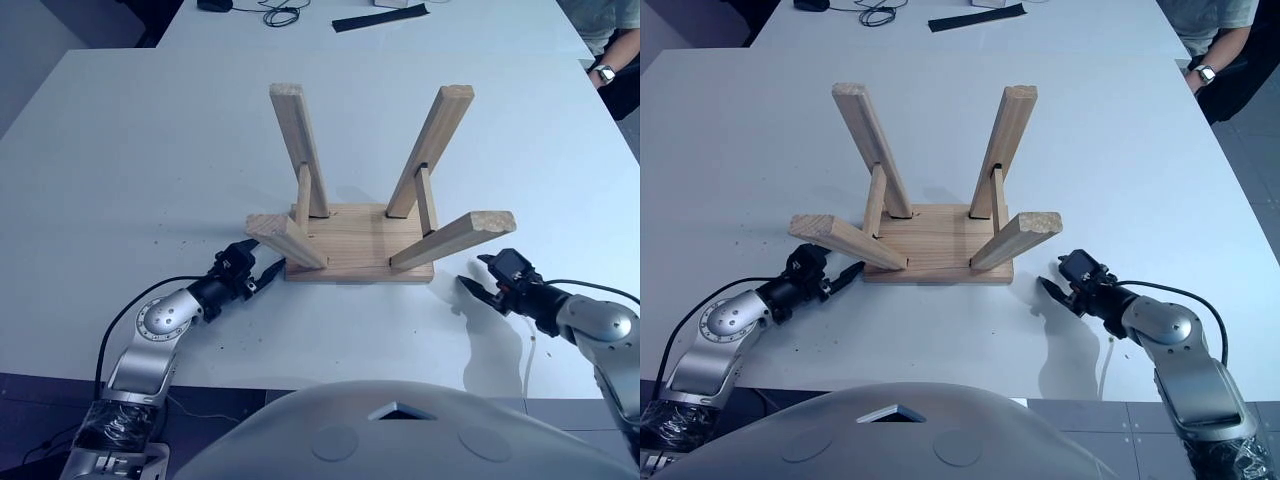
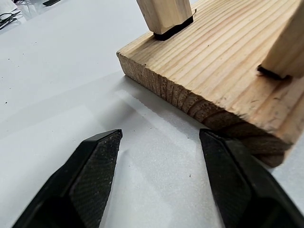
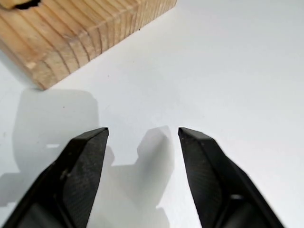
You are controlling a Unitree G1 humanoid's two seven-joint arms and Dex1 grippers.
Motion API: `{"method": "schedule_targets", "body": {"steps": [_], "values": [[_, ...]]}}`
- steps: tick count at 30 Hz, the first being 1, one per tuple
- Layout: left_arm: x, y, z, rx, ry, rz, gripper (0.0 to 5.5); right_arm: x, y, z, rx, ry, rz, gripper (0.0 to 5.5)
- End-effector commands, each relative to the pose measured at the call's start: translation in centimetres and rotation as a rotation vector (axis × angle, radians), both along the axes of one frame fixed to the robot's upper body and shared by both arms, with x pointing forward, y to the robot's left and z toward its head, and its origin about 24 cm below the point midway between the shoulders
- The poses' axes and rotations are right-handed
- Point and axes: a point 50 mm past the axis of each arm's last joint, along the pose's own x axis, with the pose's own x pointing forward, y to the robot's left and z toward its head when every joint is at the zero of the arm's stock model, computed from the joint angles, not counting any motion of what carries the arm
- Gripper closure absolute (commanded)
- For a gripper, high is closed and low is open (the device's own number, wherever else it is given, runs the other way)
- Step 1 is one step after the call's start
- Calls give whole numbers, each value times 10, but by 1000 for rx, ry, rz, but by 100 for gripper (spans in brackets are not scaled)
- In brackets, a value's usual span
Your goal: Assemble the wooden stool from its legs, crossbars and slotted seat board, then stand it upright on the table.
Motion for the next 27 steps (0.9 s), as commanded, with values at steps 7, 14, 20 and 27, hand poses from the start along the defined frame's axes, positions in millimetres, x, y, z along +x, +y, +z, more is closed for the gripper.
{"method": "schedule_targets", "body": {"steps": [7, 14, 20, 27], "values": [[-1, -17, 5, 0, 37, -82, 245, -11, 49, -4, 103, 1, 109, 276], [-12, -37, 49, -158, 32, -108, 245, -12, 49, 34, 162, -53, 121, 276], [-19, -34, 83, -254, 41, -67, 245, -19, 54, 65, 236, -70, 155, 276], [-29, -41, 115, -291, 39, -141, 245, -23, 53, 90, 264, -99, 263, 276]]}}
